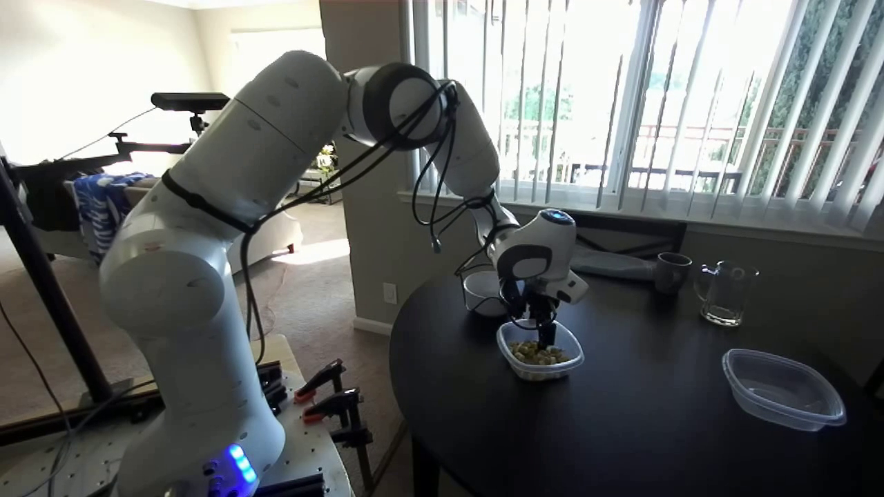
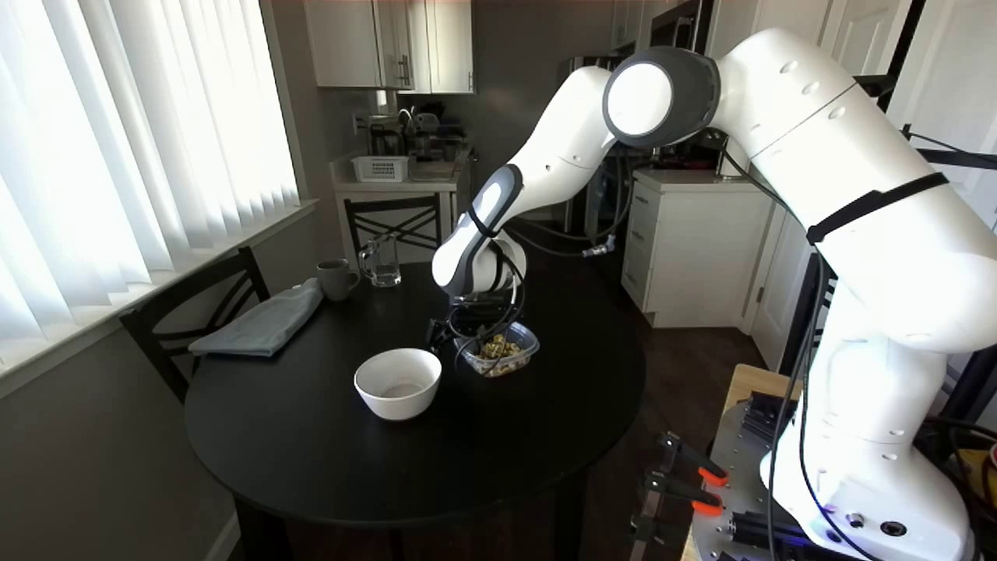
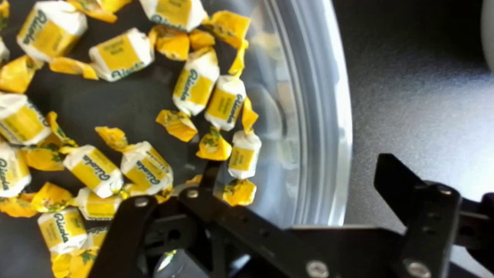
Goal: Pour the contents in the clear bowl into the white bowl.
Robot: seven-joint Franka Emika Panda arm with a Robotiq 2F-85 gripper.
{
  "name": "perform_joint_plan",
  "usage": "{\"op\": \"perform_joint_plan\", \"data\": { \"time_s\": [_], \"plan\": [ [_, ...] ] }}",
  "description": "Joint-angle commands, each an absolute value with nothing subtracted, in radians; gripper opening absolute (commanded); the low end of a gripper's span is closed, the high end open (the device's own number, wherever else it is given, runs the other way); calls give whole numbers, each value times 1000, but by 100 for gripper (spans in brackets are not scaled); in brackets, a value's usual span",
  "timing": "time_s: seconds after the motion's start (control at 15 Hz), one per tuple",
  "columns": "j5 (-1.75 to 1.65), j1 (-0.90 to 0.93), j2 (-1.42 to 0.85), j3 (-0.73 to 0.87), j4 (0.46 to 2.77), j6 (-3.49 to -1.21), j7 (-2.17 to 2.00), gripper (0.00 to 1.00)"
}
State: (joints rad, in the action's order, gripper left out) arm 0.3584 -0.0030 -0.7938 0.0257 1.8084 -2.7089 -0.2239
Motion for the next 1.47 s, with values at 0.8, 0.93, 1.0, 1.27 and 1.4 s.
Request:
{"op": "perform_joint_plan", "data": {
  "time_s": [0.8, 0.93, 1.0, 1.27, 1.4],
  "plan": [
    [246, 192, -491, 138, 2366, -3176, -228, 100],
    [216, 210, -473, 150, 2369, -3143, -225, 100],
    [203, 222, -473, 162, 2355, -3124, -227, 100],
    [156, 229, -477, 174, 2297, -3082, -229, 100],
    [138, 229, -487, 178, 2262, -3052, -237, 100]
  ]
}}
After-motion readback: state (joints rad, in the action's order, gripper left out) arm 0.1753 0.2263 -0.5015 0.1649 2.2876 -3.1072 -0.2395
